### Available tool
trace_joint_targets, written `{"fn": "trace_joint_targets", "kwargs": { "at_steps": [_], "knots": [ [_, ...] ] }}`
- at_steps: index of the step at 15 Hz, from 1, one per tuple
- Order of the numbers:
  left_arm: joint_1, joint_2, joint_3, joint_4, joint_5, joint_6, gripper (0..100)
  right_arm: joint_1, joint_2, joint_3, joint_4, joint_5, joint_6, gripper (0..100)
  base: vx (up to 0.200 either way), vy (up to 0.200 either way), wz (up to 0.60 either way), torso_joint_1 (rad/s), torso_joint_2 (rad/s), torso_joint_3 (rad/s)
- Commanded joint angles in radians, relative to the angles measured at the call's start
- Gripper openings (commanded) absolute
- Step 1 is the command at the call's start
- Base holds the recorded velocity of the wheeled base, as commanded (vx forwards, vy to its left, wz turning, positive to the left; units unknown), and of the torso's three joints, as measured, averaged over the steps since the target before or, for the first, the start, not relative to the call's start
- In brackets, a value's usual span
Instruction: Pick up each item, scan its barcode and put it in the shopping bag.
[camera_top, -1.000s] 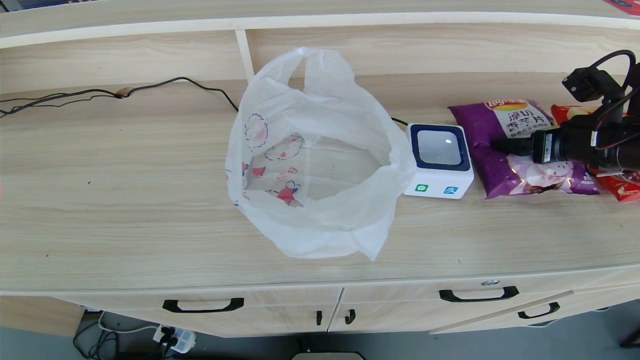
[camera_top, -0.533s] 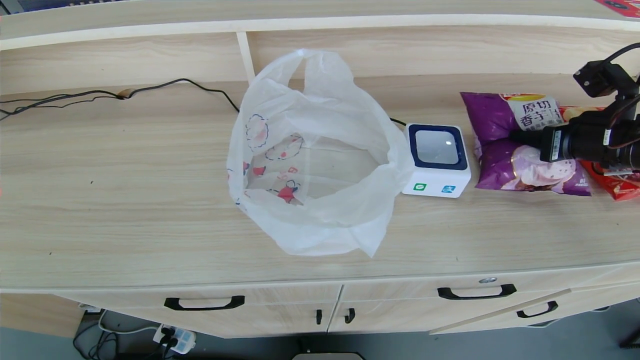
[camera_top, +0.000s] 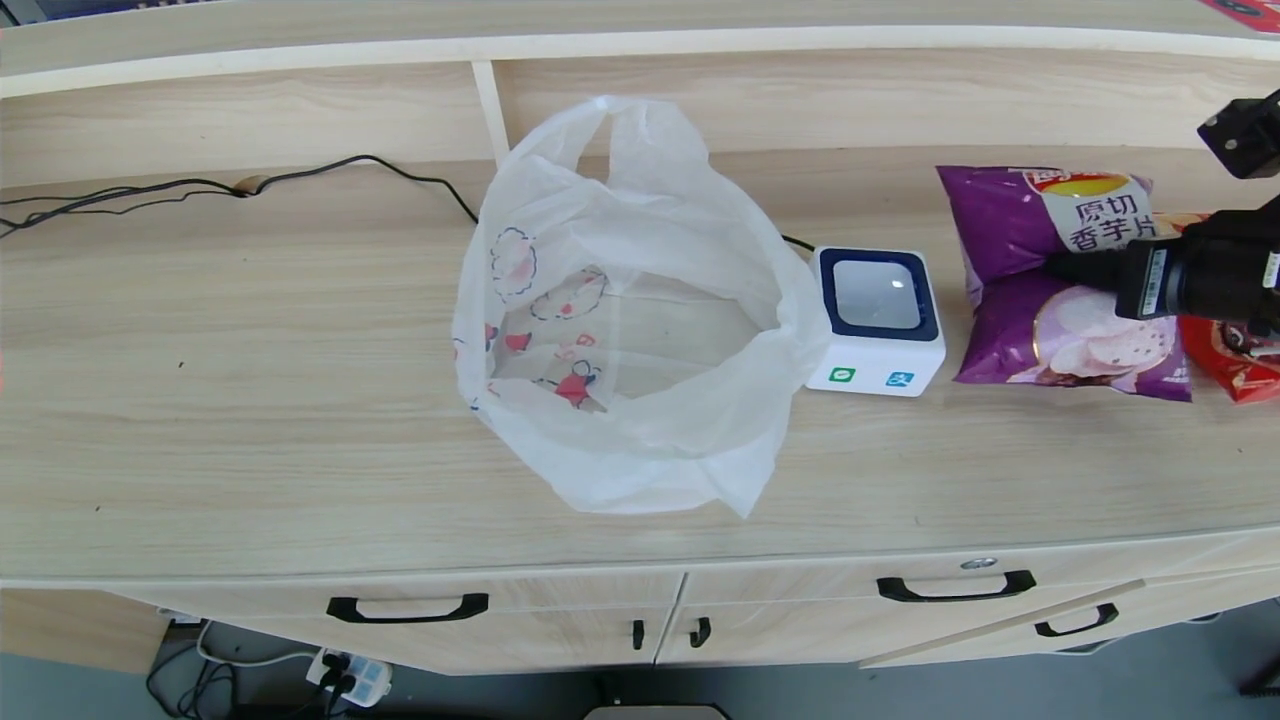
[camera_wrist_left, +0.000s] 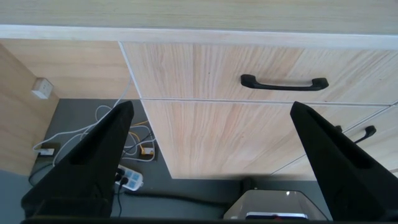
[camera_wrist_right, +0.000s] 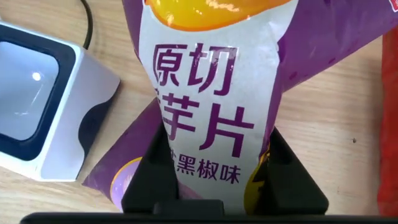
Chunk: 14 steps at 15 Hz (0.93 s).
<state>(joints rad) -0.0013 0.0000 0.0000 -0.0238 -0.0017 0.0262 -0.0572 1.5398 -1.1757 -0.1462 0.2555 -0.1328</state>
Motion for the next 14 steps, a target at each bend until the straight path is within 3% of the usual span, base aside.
{"fn": "trace_joint_targets", "kwargs": {
  "at_steps": [1,7,8,11,14],
  "knots": [
    [0.000,0.002,0.000,-0.001,0.000,0.000,100,-0.001,-0.086,0.038,-0.009,-0.001,0.012,0,0.000,0.000,0.00,0.000,0.00,0.000],
    [0.000,0.002,0.000,-0.001,0.000,0.000,100,0.023,-0.288,0.200,-0.004,0.004,0.113,0,0.000,0.000,0.00,0.000,0.00,0.000],
    [0.000,0.002,0.000,-0.001,0.000,0.000,100,0.074,-0.349,0.234,-0.006,0.004,0.214,0,0.000,0.000,0.00,0.000,0.00,0.000],
    [0.000,0.002,0.000,-0.001,0.000,0.000,100,0.369,-0.517,0.292,-0.004,-0.002,0.561,0,0.000,0.000,0.00,0.000,0.00,0.000],
    [0.000,0.002,0.000,-0.001,0.000,0.000,100,0.544,-0.580,0.464,-0.095,0.001,0.682,0,0.000,0.000,0.00,0.000,0.00,0.000]
  ]
}}
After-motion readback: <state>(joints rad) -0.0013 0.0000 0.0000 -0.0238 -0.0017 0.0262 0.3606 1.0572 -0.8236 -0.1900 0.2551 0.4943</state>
